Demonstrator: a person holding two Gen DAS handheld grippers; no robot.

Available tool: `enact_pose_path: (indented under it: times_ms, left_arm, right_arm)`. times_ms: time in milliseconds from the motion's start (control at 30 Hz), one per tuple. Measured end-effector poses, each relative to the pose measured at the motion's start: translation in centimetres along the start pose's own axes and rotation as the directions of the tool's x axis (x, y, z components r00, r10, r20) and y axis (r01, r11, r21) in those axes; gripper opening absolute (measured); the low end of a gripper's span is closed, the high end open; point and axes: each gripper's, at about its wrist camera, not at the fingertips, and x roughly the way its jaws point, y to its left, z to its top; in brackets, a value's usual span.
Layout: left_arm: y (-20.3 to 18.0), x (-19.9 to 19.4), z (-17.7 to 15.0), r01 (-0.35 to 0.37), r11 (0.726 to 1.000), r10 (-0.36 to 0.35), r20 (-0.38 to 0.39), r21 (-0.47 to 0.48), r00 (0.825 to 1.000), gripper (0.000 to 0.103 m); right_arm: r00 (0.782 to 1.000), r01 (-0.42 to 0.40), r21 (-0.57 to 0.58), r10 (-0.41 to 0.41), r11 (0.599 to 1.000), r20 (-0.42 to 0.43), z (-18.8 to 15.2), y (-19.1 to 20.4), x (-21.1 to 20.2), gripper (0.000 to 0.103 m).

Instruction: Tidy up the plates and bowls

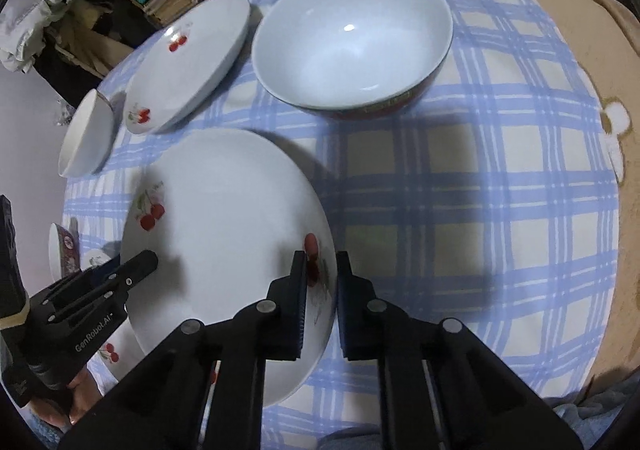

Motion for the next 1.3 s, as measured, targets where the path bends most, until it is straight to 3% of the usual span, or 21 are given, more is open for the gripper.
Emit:
enact_pose_path:
  times_ms: [233,667,967,1300]
  left_arm:
    - [1.0,-3.2,-0.3,0.038,0.999,-0.038,0.030,-0.016,0.999,0.023]
    - [5.5,-9.0,-3.7,-0.016,0.999,0.019,0.093,-0.034,0.995,0.023]
    - [9.5,-12.7,-5.8,-0.052,0.994,0.067,0.152,-0.100,0.986,0.023]
    - [14.2,-13.0,-9.3,-0.077,0.977,0.104,0.131,-0.197,0.986,0.023]
  right_arm:
    - [0.997,-0.046,-0.026,0.048,0.999,0.065,0.4,1.0,-1.7,0.015]
    - [0.966,-0.215,-0.137,0.231,0.967,0.116,-1.2,5.3,-3.4,0.015]
    - [0.953,-0.229,-0.259,0.271,0.938,0.138,-2.5,10.9,-4.4,0.015]
    - [0.936,-0.261,-0.353,0.324,0.899,0.134,-4.1,16.0,-4.6,0.015]
